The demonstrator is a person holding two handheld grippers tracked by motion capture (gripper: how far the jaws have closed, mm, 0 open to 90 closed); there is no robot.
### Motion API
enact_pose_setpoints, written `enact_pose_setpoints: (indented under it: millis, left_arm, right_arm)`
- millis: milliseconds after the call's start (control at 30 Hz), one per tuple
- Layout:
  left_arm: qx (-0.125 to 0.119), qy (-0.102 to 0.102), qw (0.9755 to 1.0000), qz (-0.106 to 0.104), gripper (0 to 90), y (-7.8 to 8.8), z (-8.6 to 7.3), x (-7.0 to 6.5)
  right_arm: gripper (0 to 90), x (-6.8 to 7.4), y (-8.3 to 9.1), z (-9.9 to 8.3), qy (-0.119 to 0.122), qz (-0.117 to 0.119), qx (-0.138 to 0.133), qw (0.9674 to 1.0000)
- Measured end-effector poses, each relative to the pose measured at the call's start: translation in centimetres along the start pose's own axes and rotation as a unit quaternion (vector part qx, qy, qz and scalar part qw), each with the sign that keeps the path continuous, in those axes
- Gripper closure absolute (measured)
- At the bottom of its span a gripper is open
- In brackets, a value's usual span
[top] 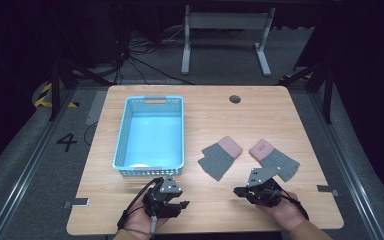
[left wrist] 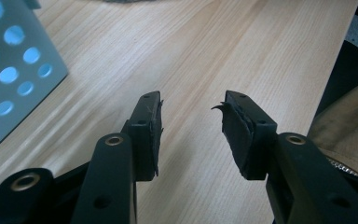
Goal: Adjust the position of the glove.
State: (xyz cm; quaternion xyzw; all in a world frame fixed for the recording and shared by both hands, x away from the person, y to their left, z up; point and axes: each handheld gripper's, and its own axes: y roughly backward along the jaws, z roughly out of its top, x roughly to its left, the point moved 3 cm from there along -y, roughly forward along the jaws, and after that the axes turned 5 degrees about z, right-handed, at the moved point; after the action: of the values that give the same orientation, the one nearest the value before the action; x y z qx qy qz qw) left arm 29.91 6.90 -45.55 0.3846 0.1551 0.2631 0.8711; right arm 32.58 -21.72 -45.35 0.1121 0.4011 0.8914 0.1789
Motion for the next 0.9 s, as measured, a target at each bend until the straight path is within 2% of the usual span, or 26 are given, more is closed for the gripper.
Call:
enact_pose_setpoints:
  millis: [100,167,333,367,400,433,467,567,600,633,700,733,833,867,900]
  left_arm:
    - [0.002,-0.008,1.0,-0.001,57.3,-0.1,0.1,-0.1]
    - [-0.002,-0.005,1.0,-0.002,57.1,0.0,0.1,0.0]
    - [-0.009,0.007,0.9999,-0.005,55.9,0.4,0.0,0.5]
    - [-0.008,0.008,0.9999,-0.006,55.8,0.5,0.0,0.5]
    - [-0.011,0.008,0.9999,-0.006,55.4,0.5,0.0,0.5]
    - [-0.011,0.008,0.9999,-0.006,55.4,0.5,0.0,0.4]
    - [-0.012,0.006,0.9999,-0.004,55.3,0.5,0.0,0.4]
    - [-0.011,0.006,0.9999,-0.002,55.0,0.5,0.0,0.3]
    - [-0.01,0.005,0.9999,-0.001,54.8,0.4,0.0,0.3]
    - [-0.01,0.005,0.9999,-0.001,54.7,0.4,0.0,0.3]
    - [-0.008,0.006,0.9999,-0.002,54.6,0.5,0.0,0.5]
    - [-0.008,0.006,0.9999,-0.002,54.4,0.5,0.0,0.5]
    - [-0.009,0.009,0.9999,0.0,54.5,0.4,-0.2,0.7]
    - [-0.007,0.009,0.9999,0.001,54.5,0.4,-0.2,0.8]
    - [-0.008,0.011,0.9999,0.001,54.5,0.4,-0.2,0.8]
  right_arm:
    - [87.1,-0.8,0.0,1.0,-0.006,-0.004,-0.001,1.0]
    - [87.0,-1.4,0.1,2.0,-0.015,-0.008,-0.006,0.9998]
    - [87.3,-3.7,-0.2,4.2,-0.053,-0.005,-0.026,0.9982]
    - [87.5,-4.0,-0.3,4.4,-0.058,-0.007,-0.029,0.9979]
    - [87.9,-4.8,-0.5,4.9,-0.072,-0.015,-0.028,0.9969]
    - [87.9,-4.8,-0.5,4.9,-0.072,-0.015,-0.028,0.9969]
    - [87.7,-5.5,-0.7,5.2,-0.075,-0.024,-0.025,0.9966]
    - [86.8,-6.2,-0.9,5.5,-0.074,-0.033,-0.023,0.9965]
    - [86.7,-7.0,-1.2,5.7,-0.076,-0.04,-0.019,0.9961]
    - [86.7,-7.0,-1.2,5.7,-0.076,-0.04,-0.019,0.9961]
    - [85.5,-8.3,-1.5,6.1,-0.091,-0.05,-0.012,0.9945]
    - [85.5,-8.3,-1.5,6.1,-0.091,-0.05,-0.012,0.9945]
    - [85.3,-10.1,-2.0,6.8,-0.095,-0.065,-0.005,0.9933]
    - [85.3,-10.1,-2.0,6.8,-0.095,-0.065,-0.005,0.9933]
    - [85.8,-11.2,-2.2,7.2,-0.105,-0.07,-0.004,0.992]
